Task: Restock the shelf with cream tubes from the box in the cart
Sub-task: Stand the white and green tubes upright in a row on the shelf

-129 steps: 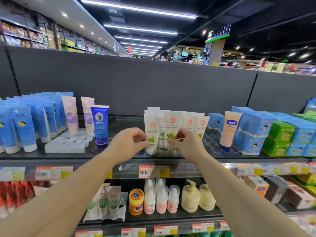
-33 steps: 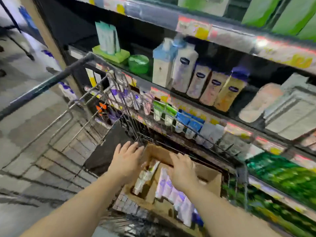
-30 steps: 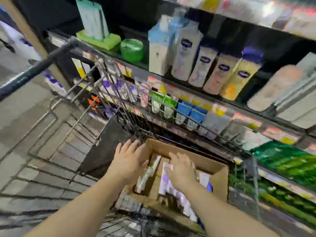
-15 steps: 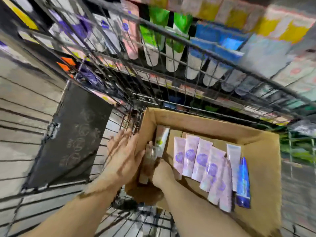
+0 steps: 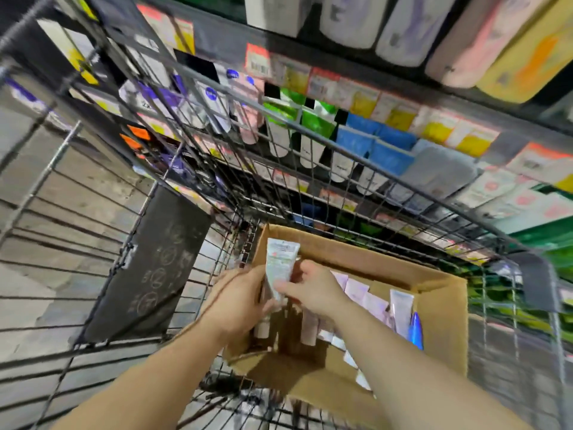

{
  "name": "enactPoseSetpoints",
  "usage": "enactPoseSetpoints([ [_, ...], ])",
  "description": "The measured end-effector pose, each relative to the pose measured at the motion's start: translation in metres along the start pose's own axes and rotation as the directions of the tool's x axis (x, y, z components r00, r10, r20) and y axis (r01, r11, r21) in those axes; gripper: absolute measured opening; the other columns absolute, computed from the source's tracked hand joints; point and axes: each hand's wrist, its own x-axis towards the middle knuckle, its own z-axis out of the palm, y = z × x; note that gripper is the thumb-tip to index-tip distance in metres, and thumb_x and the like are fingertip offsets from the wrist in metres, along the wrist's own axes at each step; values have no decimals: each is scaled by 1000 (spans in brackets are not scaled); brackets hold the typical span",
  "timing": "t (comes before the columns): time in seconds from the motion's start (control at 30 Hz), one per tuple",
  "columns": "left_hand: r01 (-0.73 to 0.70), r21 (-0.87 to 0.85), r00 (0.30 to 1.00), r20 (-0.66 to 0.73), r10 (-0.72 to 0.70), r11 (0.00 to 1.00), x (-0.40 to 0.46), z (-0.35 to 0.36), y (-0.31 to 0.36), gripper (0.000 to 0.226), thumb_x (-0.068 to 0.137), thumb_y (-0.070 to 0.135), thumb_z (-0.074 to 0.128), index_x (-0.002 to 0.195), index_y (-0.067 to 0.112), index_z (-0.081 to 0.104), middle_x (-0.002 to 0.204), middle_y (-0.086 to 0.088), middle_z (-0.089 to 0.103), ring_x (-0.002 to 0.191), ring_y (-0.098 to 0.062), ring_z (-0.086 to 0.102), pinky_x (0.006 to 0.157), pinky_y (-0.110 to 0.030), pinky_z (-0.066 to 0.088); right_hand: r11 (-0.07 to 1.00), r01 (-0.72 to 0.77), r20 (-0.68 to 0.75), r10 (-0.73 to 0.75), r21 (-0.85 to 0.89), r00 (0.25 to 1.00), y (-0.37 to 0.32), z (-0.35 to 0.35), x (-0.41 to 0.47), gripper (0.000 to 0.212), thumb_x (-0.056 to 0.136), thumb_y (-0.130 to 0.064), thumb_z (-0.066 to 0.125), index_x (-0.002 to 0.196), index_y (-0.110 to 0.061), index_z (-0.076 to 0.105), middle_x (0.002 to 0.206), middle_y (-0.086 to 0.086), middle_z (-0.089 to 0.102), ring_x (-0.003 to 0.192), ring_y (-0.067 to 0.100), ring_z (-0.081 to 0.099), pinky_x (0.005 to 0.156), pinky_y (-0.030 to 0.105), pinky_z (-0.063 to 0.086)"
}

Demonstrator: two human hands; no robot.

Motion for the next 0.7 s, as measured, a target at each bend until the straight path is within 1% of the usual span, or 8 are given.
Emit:
enactPoseSetpoints([
  [0.07,51,-128,999,15,-50,990,2,-1,5,43,80,48,70,116,35,52,96,15,66,89,-6,60,81,-27,50,999,37,70,-38,9,997,-10,-4,-2,21,80,-29,77,95,-26,62,80,-18,68,70,-6,62,57,7,44],
  [0.17,130,-285,991,14,-131,950,4,-1,-2,47,79,37,75,121,31,55,101,15,66,88,0,61,78,-22,52,988,-46,195,16,145,981,-10,-2,4,21,80,-19,71,101,-21,68,92,8,75,78,15,65,73,27,50],
  [0.23,163,-267,985,-3,-170,950,2,0,-11,48,80,34,74,123,29,54,107,14,65,89,-2,59,77,-22,52,984,-96,87,84,148,993,6,3,22,19,84,-13,60,98,-21,70,100,14,73,89,27,67,81,39,54],
  [0.3,163,-287,984,-21,-177,944,0,2,-21,46,81,29,74,122,27,53,105,12,64,82,1,56,66,-10,47,987,-152,-100,146,-53,984,26,8,43,30,86,-14,53,112,-21,67,108,8,70,98,31,66,86,42,56],
  [0.37,185,-314,980,-8,-198,931,-1,4,-29,52,83,28,73,129,27,49,102,16,57,79,1,52,59,-6,40,942,-236,-174,198,-238,965,43,19,57,35,88,-19,55,123,-18,56,116,8,66,105,33,61,82,36,51],
  [0.43,221,-324,972,-1,-234,920,0,5,-34,60,83,30,73,135,28,43,109,16,54,89,-1,50,68,-6,39,900,-272,-184,220,-342,958,57,34,70,41,88,-33,61,124,-17,51,120,6,62,112,32,58,79,27,40],
  [0.57,246,-323,965,-8,-262,914,2,7,-42,68,82,35,73,140,29,38,132,10,54,104,-4,51,94,-28,50,908,-322,-362,215,-267,907,64,56,88,52,72,-47,69,114,-22,54,114,3,61,104,31,60,76,27,41],
  [0.7,238,-259,967,-24,-252,936,0,6,-45,61,84,40,70,136,30,41,112,20,48,99,-4,51,84,-19,42,917,-348,-401,250,-193,881,64,59,95,63,67,-45,76,119,-17,54,118,7,61,109,32,58,83,31,46],
])
